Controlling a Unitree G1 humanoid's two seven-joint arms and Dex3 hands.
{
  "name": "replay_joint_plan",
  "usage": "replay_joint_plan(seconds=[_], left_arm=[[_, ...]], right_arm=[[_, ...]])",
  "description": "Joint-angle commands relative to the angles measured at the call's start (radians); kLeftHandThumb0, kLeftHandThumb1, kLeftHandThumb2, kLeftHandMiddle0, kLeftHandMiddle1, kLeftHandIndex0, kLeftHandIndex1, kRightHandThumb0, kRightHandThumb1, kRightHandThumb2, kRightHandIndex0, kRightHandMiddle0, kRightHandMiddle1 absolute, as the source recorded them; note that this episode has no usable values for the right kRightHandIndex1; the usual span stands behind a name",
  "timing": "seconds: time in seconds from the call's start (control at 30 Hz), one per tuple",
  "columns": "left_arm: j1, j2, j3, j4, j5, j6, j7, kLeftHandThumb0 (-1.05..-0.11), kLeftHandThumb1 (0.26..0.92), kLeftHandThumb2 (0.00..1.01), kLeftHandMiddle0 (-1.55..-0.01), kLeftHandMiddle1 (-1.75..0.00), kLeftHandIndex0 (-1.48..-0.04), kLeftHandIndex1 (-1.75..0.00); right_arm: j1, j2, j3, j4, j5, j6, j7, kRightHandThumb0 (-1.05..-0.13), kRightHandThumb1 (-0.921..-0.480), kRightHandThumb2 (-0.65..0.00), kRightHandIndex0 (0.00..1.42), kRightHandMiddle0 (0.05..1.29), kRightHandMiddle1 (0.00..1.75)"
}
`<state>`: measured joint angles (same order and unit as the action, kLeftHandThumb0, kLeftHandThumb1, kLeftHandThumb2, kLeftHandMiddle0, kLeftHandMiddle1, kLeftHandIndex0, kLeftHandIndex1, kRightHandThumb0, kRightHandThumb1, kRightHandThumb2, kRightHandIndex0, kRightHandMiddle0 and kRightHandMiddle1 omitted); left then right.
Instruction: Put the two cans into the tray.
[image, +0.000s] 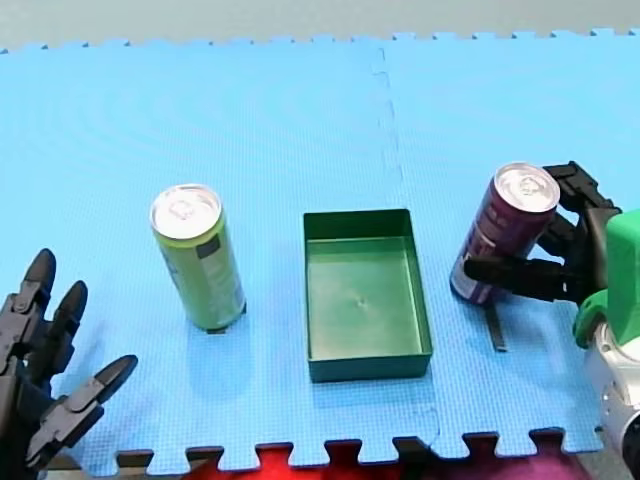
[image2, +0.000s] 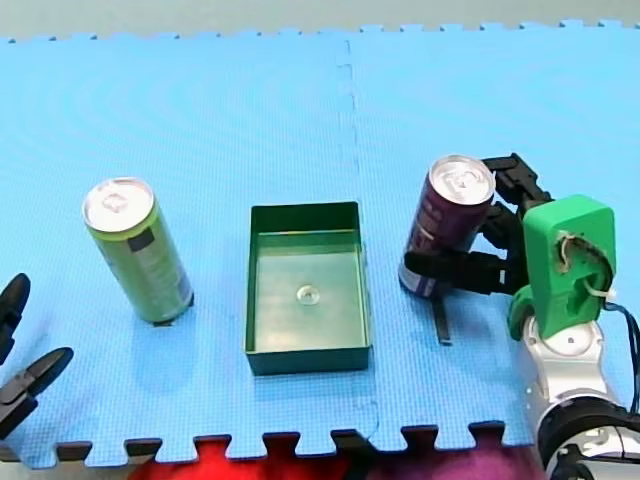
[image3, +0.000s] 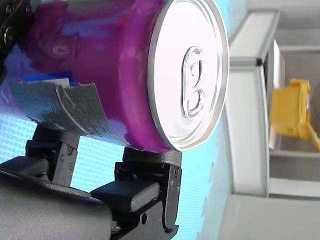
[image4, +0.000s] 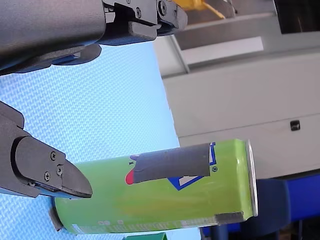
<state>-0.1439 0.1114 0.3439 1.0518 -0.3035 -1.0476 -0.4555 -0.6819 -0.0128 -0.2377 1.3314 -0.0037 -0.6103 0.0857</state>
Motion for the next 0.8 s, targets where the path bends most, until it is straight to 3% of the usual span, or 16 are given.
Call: replay_joint_plan(seconds=[0.0,0.27,0.43,0.6,0.77], left_arm=[[-0.001,0.002,0.003,-0.001,-0.005,0.003,0.0,-1.048,0.855,0.0,-0.24,0.0,-0.14,0.0],[-0.006,0.002,0.004,0.002,-0.001,0.008,0.004,-1.048,0.852,0.0,-0.25,-0.01,-0.14,0.0],[-0.008,0.002,0.004,0.003,0.003,0.009,0.008,-1.048,0.852,0.0,-0.25,0.0,-0.14,0.0],[-0.009,0.002,0.001,0.003,0.009,0.01,0.014,-1.048,0.853,0.0,-0.25,0.0,-0.14,0.0],[-0.011,0.001,-0.003,0.002,0.017,0.01,0.022,-1.048,0.854,0.0,-0.25,0.0,-0.14,0.0]], right_arm=[[-0.004,0.004,-0.021,0.0,0.024,0.005,0.018,-0.208,-0.822,-0.024,0.91,0.57,1.75],[-0.021,0.02,-0.087,-0.004,0.1,0.02,0.084,-0.214,-0.818,-0.018,0.93,0.59,1.75],[-0.03,0.024,-0.1,-0.006,0.113,0.02,0.09,-0.213,-0.813,-0.015,0.94,0.59,1.75],[-0.045,0.022,-0.091,-0.014,0.102,0.011,0.075,-0.211,-0.809,-0.012,0.94,0.58,1.75],[-0.058,0.009,-0.037,-0.026,0.037,-0.003,0.002,-0.207,-0.806,-0.01,0.95,0.58,1.75]])
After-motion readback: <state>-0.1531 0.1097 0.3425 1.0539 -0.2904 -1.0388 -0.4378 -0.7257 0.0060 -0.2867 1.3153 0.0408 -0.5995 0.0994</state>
